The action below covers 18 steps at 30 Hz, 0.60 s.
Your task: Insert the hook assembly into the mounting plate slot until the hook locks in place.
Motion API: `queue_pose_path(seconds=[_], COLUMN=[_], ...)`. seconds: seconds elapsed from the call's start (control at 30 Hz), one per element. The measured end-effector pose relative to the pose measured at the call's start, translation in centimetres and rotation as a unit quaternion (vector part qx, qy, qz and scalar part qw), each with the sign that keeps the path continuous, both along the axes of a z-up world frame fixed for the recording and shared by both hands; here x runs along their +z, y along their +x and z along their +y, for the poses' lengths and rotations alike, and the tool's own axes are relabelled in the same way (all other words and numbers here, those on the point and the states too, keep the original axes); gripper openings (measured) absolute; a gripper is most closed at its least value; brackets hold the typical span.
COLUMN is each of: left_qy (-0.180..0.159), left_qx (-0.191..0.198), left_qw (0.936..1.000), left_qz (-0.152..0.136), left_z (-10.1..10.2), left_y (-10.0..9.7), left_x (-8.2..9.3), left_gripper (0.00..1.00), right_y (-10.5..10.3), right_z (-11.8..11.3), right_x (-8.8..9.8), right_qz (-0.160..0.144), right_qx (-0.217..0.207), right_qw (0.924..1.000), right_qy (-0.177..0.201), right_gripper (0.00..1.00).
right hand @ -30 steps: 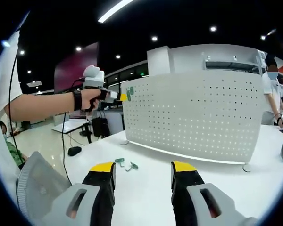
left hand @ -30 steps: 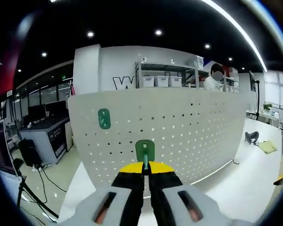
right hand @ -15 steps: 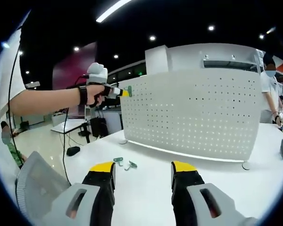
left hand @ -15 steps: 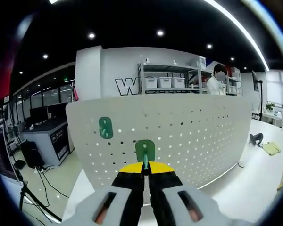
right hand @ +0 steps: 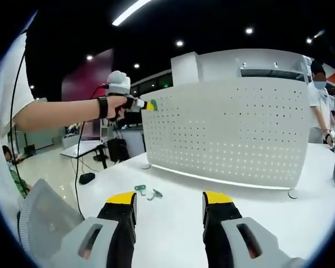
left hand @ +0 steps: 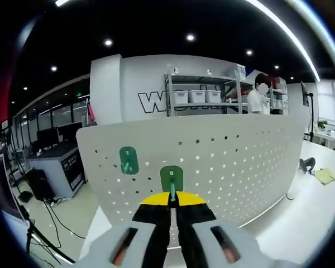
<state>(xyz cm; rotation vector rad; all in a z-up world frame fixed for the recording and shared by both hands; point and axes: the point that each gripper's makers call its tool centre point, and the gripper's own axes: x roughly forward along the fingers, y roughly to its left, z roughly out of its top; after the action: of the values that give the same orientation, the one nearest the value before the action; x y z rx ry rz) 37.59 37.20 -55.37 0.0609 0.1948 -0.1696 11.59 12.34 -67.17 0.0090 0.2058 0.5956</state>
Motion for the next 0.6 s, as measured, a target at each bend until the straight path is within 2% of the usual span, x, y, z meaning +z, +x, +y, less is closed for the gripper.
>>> queue_pose_path(seconds=[0.6], left_qy=[0.000], left_qx=[0.003], left_qw=[1.0000], left_qz=[-0.001], left_z=[-0.3], left_y=[2.4], left_x=[1.6], left_gripper=[0.02], right_y=[0.7], right_z=[-0.5], right_x=[0.2], right_qz=[-0.001], right_qx=[-0.001], right_qw=[1.0000], right_qy=[0.001], right_gripper=[0.47])
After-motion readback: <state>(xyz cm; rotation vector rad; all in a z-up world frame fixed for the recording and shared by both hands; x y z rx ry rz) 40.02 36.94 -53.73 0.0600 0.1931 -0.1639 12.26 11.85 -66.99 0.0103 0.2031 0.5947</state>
